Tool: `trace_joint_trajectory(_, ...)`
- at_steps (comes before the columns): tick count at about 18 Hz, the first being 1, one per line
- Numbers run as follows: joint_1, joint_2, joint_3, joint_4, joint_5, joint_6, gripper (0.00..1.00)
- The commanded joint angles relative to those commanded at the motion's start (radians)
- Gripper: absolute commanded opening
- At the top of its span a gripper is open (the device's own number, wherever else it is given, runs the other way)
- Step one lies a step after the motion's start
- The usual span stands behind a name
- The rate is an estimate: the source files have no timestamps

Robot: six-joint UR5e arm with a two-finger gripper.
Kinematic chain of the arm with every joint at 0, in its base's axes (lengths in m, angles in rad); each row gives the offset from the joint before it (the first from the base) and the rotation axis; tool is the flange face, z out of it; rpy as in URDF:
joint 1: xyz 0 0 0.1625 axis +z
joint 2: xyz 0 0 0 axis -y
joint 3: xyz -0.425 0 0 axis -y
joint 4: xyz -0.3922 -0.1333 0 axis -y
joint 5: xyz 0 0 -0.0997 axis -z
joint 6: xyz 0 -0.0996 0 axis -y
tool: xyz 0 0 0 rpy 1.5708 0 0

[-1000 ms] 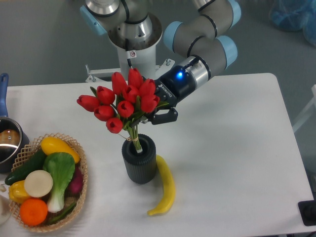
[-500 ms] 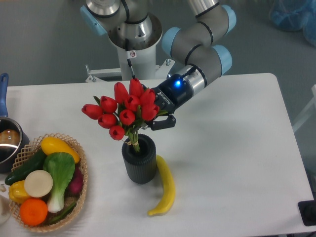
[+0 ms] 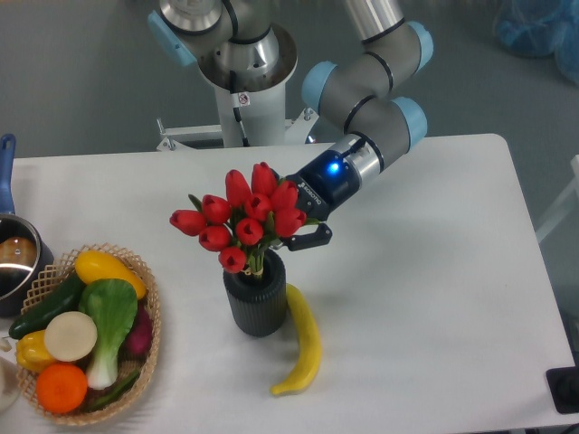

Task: Insert the flowers into the vase
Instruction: 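Push the tulip bunch further down into the vase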

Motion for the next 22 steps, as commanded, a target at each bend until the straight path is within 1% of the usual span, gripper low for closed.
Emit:
trace_joint_trajectory(8,0.000,-0.023,-0.003,0.000,0.005,0.002,0.35)
trace_joint_trajectory(12,0.000,-0.031,-0.003,0.000,0.005,0.000,0.37)
trace_joint_trajectory(15,0.000,-0.034,-0.005,-0.002,0.006,0.002,0.42)
trace_joint_trajectory(16,0.000,-0.038,-0.005,-0.002,0.008,0.003,0.45)
trace_joint_trajectory(17,0.000,-0.043,-0.005,-0.002,0.008,0.017,0.53)
trace_joint_trajectory(18,0.000,-0.045,-0.006,-0.003,0.008,0.043,0.55)
trace_joint_trajectory(19,0.000,-0.049,-0.011,-0.003,0.009,0.060,0.62)
trace_joint_trajectory(20,0.000,-0.055,-0.011,-0.002,0.008,0.064,0.65)
trace_joint_trajectory(21,0.000,-0.058,-0.012,-0.002,0.008,0.066,0.72)
trace_joint_trajectory(22,0.000,-0.058,-0.012,-0.002,0.008,0.067,0.75)
